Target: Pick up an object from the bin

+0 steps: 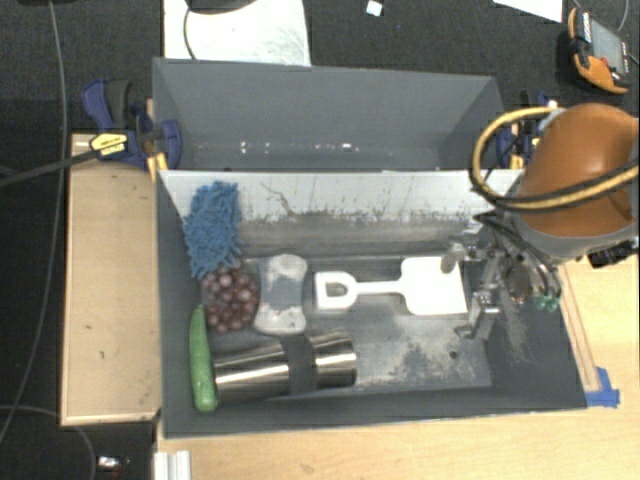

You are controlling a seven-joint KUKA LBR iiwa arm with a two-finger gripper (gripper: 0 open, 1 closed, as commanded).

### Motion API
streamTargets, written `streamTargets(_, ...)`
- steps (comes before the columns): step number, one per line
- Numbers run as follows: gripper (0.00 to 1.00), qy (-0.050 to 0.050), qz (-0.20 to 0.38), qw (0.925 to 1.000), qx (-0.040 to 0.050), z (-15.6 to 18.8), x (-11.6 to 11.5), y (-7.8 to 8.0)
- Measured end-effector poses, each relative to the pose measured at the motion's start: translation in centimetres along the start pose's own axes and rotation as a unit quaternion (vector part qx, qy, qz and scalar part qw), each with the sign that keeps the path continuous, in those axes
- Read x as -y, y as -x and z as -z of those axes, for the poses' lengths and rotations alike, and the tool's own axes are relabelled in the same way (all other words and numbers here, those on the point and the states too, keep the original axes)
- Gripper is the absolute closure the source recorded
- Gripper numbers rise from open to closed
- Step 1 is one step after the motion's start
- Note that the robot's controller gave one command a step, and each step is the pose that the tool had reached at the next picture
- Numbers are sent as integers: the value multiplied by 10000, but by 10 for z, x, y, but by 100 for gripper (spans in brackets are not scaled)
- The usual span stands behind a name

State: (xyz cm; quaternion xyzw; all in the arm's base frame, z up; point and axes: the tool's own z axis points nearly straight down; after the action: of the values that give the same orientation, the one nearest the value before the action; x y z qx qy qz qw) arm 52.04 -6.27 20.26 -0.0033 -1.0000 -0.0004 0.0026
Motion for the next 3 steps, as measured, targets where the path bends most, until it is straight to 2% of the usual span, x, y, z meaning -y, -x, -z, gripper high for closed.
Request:
streamTargets(1, 0, -5, 20, 10000, 41, 5, 0, 2)
streamTargets(2, 0, -7, 653, 9978, 75, -124, -34, 67)
streamTargets(3, 0, -8, 336, 9994, 117, -64, -69, 74)
